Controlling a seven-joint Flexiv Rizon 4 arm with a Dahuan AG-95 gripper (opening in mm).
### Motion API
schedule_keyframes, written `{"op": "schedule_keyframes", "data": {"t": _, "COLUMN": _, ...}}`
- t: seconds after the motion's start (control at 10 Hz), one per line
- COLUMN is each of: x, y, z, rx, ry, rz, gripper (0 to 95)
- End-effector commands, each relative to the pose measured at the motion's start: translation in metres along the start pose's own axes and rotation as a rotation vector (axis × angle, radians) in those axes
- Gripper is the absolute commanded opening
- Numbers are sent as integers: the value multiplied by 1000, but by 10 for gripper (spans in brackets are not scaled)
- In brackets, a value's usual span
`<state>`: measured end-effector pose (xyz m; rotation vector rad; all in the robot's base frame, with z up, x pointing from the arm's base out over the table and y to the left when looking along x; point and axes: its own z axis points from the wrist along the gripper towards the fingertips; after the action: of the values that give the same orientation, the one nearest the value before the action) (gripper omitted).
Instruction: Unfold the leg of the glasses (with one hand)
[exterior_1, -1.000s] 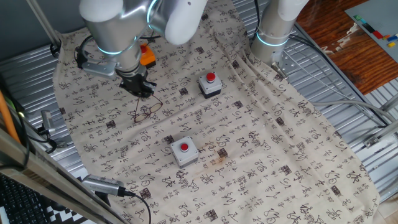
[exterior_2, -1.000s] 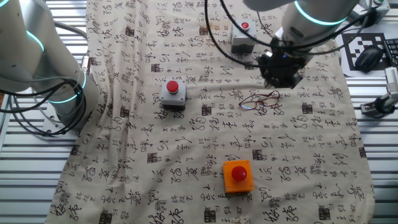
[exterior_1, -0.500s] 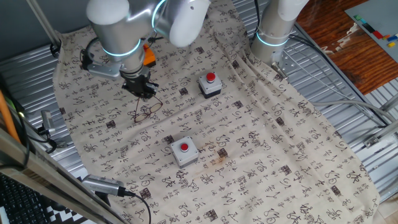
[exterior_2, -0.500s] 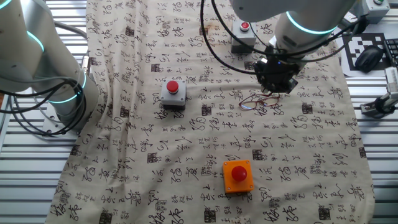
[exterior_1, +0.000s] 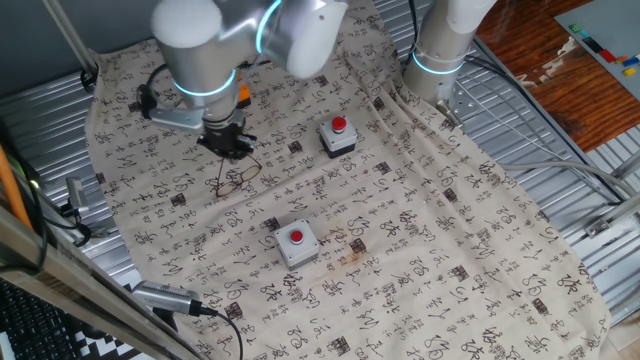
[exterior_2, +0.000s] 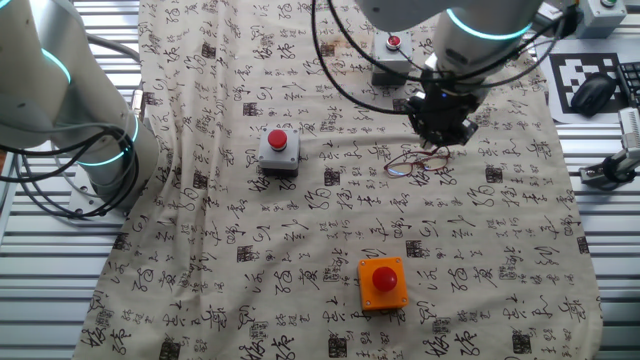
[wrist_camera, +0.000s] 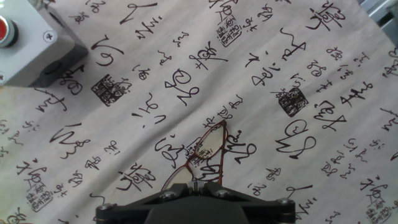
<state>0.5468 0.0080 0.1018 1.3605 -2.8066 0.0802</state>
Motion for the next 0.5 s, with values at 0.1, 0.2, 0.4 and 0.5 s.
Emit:
{"op": "schedule_keyframes", "data": {"t": 0.1, "x": -2, "y": -2, "z": 0, "rx": 1, "ry": 0, "rz": -6, "gripper": 0}}
{"op": "schedule_keyframes", "data": {"t": 0.2, "x": -3, "y": -3, "z": 0, "rx": 1, "ry": -2, "rz": -9, "gripper": 0}}
{"op": "schedule_keyframes", "data": {"t": 0.4, "x": -5, "y": -8, "z": -1, "rx": 3, "ry": -4, "rz": -22, "gripper": 0}}
{"op": "schedule_keyframes", "data": {"t": 0.5, "x": -7, "y": -10, "z": -2, "rx": 3, "ry": -4, "rz": -27, "gripper": 0}}
